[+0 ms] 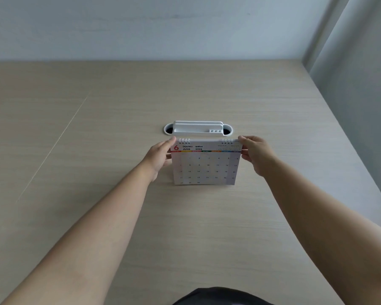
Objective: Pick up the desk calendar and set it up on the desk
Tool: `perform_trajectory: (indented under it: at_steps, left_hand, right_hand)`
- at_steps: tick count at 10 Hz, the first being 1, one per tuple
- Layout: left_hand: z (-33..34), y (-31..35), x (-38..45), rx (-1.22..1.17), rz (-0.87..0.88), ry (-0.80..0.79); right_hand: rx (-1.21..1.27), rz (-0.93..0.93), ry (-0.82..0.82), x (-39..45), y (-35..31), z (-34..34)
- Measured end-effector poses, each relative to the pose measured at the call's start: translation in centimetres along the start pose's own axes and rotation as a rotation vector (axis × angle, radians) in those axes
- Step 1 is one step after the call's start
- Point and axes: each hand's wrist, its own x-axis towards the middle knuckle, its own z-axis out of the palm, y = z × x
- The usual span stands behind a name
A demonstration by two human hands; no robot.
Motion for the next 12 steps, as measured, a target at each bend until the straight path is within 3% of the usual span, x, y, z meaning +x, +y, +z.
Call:
perform_trajectory:
  at_steps: [2,3,5,8,9,10,11,12]
  left_hand:
    - [0.3,2.7,3.3,-0.031,-0.012,0.289]
    - [0.3,4.8,5.0,0.002,0.005,0.35]
    - [0.0,6.6,7.3,0.075,0.008,0.349]
    - [-1.1,3.7,8.4,0.142,-0.011,0.301]
    - [-1.0,4.0,8.2,0.236,0.009,0.319]
    - [-0.4,4.1,7.1,0.481,0.033,0.356]
    - [-0.1,4.4,5.6,0.463,0.045,0.374]
    - [-1.2,1.5,3.8,0.188,0.068,0.349]
  right_hand:
    - [0.048,-0.011,0.08,2.6,-2.4,1.5]
    - [0.069,-0.019,0.104,4.0,-4.0,2.4]
    - [0.139,-0.004,0.195,6.0,-5.1,4.0]
    - [0.193,0.012,0.191,6.9,-2.3,4.5]
    - [0.167,0.02,0.185,6.3,-2.6,4.3]
    - [0.109,0.009,0.199,6.3,-2.4,4.1]
    - [0.066,0.062,0.188,4.9,-2.2,3.6]
    - [0.191,0.13,0.173,3.7,-3.1,2.0]
